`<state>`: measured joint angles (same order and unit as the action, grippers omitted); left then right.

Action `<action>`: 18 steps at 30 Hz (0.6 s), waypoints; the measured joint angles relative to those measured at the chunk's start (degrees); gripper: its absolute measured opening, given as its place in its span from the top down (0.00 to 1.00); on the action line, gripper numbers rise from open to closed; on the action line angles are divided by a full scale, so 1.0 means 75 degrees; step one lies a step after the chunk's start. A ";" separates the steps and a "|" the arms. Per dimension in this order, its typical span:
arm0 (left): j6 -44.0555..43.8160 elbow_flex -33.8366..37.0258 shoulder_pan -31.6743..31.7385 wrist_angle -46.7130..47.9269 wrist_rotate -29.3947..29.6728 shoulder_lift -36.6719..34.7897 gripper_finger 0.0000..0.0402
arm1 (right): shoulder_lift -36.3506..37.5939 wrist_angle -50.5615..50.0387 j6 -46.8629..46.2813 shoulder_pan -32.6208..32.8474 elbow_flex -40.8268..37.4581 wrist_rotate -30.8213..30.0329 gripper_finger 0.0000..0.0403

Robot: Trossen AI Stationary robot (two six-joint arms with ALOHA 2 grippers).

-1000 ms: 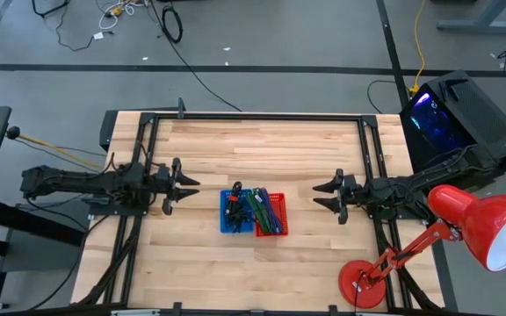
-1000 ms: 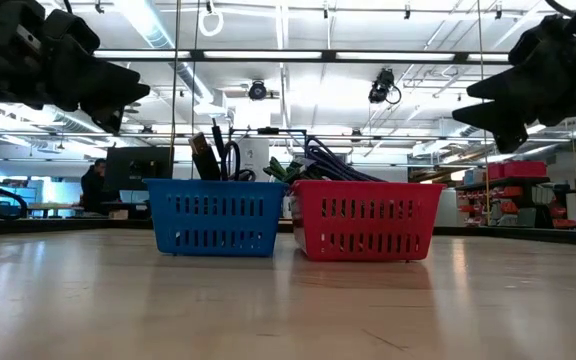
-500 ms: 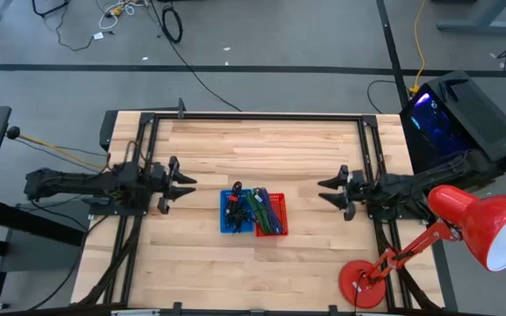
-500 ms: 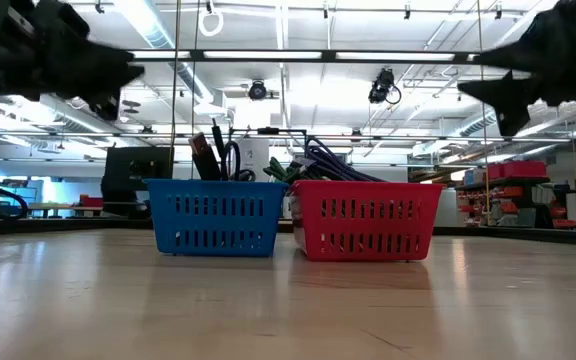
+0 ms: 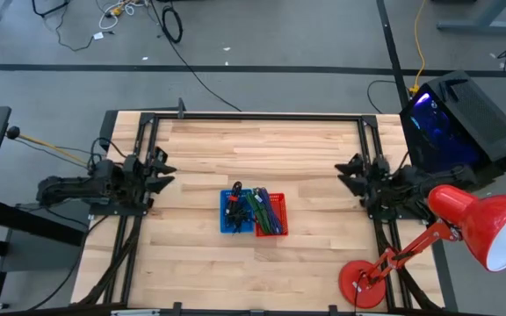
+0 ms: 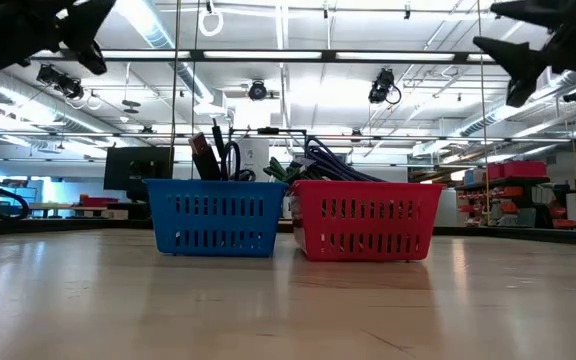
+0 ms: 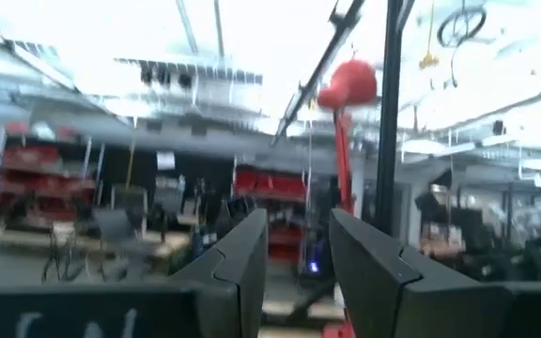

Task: Pick & Place USB Port
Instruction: Return to Home Position

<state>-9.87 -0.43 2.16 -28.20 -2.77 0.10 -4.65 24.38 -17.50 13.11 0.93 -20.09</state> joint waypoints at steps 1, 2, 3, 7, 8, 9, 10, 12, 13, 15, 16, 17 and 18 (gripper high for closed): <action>0.0000 0.0000 0.0046 -0.0113 -0.0007 -0.0002 0.70 | 0.0241 -0.0004 0.0000 -0.0073 0.0000 0.0001 0.49; -0.0001 0.0000 0.0107 -0.0109 -0.0040 0.0002 0.70 | 0.0488 -0.0021 0.0000 -0.0167 0.0000 0.0003 0.49; 0.0000 0.0000 0.0170 0.0075 -0.0054 0.0000 0.70 | 0.0634 -0.0003 0.0000 -0.0277 0.0001 -0.0001 0.49; -0.0001 0.0000 0.0312 0.0029 -0.0063 0.0000 0.70 | 0.0618 0.0669 0.0000 -0.0687 -0.0001 -0.0042 0.49; -0.0002 0.0000 0.0343 0.0189 -0.0062 0.0002 0.70 | 0.0625 0.0699 0.0000 -0.0759 0.0005 -0.0093 0.49; -0.0001 0.0000 0.0343 0.0200 -0.0074 0.0002 0.70 | 0.0617 0.0685 0.0001 -0.0834 0.0007 -0.0081 0.49; -0.0002 0.0002 0.0338 0.0169 -0.0064 0.0000 0.70 | 0.0618 0.0728 0.0000 -0.0879 -0.0006 -0.0062 0.49; -0.0001 0.0003 0.0334 0.0143 -0.0066 0.0000 0.70 | 0.0622 0.0890 0.0000 -0.0932 -0.0006 -0.0114 0.49; -0.0001 0.0003 0.0334 0.0171 -0.0069 0.0000 0.70 | 0.0620 0.0905 0.0000 -0.0958 0.0002 -0.0167 0.49; -0.0003 0.0003 0.0334 0.0115 -0.0070 0.0000 0.70 | 0.0612 0.0836 0.0001 -0.0974 0.0003 -0.0207 0.49; -0.0003 0.0003 0.0334 0.0134 -0.0067 0.0000 0.70 | 0.0587 0.0818 0.0001 -0.0974 0.0003 -0.0251 0.49; -0.0003 0.0003 0.0334 0.0158 -0.0072 0.0001 0.70 | 0.0563 0.0776 0.0001 -0.0974 0.0003 -0.0252 0.49; -0.0003 0.0003 0.0334 0.0150 -0.0072 0.0000 0.70 | 0.0554 0.0700 0.0000 -0.0974 0.0003 -0.0251 0.49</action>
<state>-9.89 -0.40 4.67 -27.07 -3.31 0.10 -0.49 29.63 -17.50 5.80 0.95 -21.98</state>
